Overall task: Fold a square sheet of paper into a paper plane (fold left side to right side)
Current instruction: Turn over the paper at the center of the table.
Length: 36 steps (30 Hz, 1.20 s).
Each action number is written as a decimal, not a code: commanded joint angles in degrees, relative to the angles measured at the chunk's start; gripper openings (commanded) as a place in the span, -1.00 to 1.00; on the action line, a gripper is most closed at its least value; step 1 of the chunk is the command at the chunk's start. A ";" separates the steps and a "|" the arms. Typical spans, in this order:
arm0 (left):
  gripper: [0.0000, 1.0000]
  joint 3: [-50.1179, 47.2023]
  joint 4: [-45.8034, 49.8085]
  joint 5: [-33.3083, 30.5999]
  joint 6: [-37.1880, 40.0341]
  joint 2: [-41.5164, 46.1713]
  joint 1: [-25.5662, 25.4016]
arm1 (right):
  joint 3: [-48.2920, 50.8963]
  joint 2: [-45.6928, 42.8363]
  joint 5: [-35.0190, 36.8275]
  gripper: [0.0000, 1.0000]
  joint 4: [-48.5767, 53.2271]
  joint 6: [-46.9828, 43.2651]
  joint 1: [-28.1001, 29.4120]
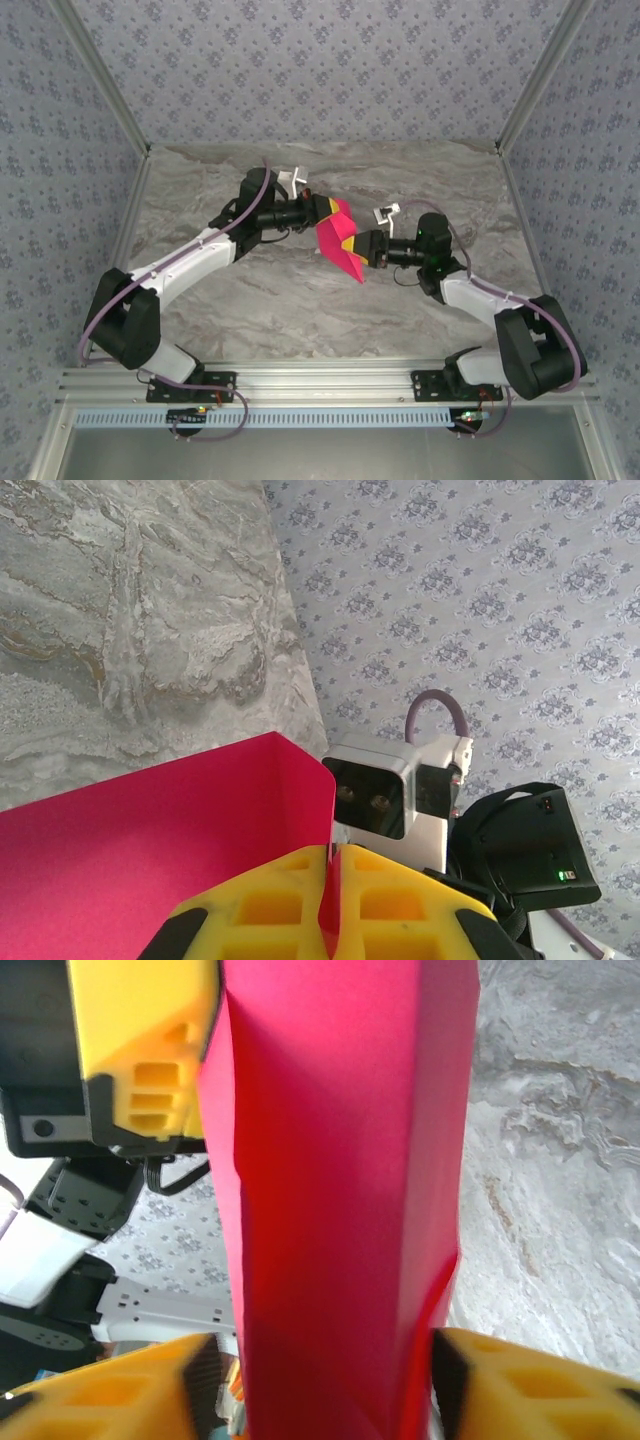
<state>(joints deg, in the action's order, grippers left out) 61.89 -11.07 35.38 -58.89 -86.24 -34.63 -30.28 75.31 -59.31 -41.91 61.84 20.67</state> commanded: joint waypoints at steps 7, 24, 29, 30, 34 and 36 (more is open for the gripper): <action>-0.15 1.29 11.11 -3.43 7.98 5.17 1.11 | -7.07 -5.52 3.93 -0.80 29.20 -18.11 0.65; 0.24 -8.14 43.73 -42.55 18.22 36.27 1.96 | -39.54 9.19 87.51 -0.86 99.58 -40.32 29.48; 0.28 -11.23 46.14 -45.42 16.39 41.67 2.37 | -46.19 23.50 100.00 -0.87 105.67 -38.19 35.56; 0.31 -11.42 46.59 -45.72 16.10 42.39 2.46 | -47.32 26.51 101.99 -0.87 106.52 -38.13 36.35; 0.32 -12.34 47.62 -46.11 15.56 43.67 2.68 | -52.02 37.18 106.72 -0.86 109.00 -37.60 38.22; 0.32 -12.43 48.40 -46.21 15.39 44.07 2.80 | -53.87 41.54 107.47 -0.85 109.10 -37.84 39.17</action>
<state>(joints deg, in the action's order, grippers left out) 49.87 35.38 -8.95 -42.72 -43.13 -32.25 -81.10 112.55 40.88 62.24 22.48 58.76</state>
